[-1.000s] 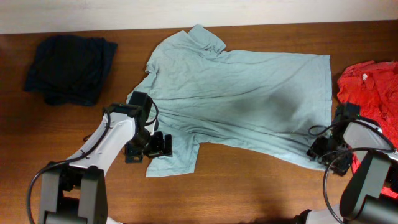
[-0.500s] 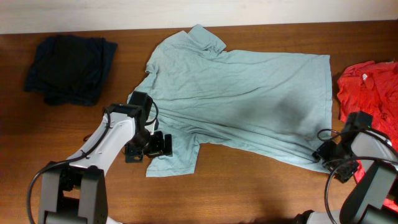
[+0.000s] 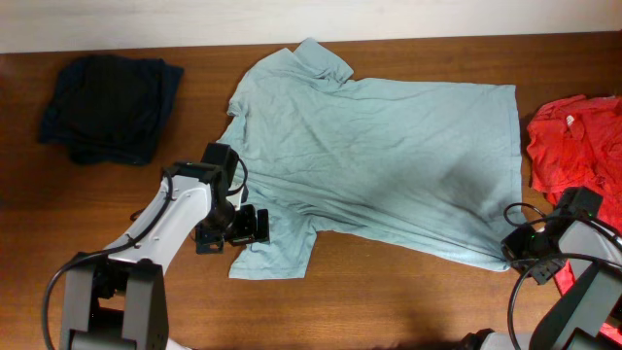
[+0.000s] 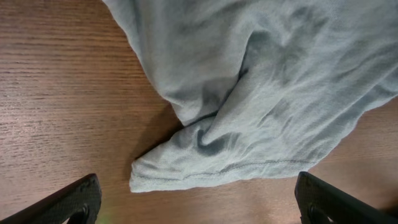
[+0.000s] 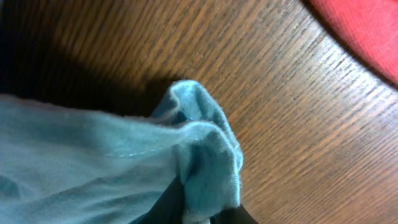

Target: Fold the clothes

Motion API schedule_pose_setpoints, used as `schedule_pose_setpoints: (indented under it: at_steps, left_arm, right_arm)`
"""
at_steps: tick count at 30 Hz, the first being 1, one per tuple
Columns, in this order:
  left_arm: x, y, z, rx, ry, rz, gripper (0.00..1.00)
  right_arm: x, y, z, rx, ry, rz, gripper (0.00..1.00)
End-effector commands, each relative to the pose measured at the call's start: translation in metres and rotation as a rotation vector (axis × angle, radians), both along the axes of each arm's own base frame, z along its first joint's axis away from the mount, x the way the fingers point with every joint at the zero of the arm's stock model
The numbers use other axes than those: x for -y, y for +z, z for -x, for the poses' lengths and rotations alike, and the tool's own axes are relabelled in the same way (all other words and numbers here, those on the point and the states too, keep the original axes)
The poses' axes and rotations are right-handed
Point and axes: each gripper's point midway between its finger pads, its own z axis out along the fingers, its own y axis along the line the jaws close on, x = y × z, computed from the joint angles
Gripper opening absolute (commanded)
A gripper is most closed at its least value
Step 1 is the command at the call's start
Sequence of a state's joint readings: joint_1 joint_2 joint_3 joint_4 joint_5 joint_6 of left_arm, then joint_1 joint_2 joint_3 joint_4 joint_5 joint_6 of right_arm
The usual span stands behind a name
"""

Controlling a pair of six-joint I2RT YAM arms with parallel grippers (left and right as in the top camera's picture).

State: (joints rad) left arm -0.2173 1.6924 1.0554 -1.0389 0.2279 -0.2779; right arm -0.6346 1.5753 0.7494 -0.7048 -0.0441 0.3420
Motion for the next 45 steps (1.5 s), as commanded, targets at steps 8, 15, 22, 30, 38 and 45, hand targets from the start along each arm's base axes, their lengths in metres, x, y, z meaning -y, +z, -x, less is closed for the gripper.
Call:
schedule_pose_setpoints:
  at_steps: [8,15,22,30,38,45]
  left_arm:
    - [-0.006,-0.010,0.022,-0.059,-0.011,-0.045,0.99]
    - [-0.005,-0.037,0.037,-0.054,-0.032,-0.048,0.99]
    - [-0.006,-0.040,0.039,-0.056,-0.033,-0.049,0.01]
    - [-0.006,-0.032,0.039,-0.042,-0.057,-0.042,0.00]
    - [-0.005,0.015,0.020,0.112,-0.055,-0.026,0.00]
    - [-0.014,0.038,0.038,0.116,-0.056,-0.052,0.00]
  right_arm:
    - [-0.027,-0.025,0.010,-0.021,-0.001,-0.125,0.17]
    - [-0.031,-0.024,0.006,0.005,0.025,-0.148,0.17]
    - [-0.034,-0.023,0.004,0.018,0.050,-0.163,0.10]
    - [-0.040,-0.018,0.000,-0.010,0.120,-0.149,0.04]
    - [-0.037,0.011,-0.004,-0.138,0.199,-0.063,0.04]
    - [-0.044,0.026,-0.004,-0.176,0.223,-0.086,0.04]
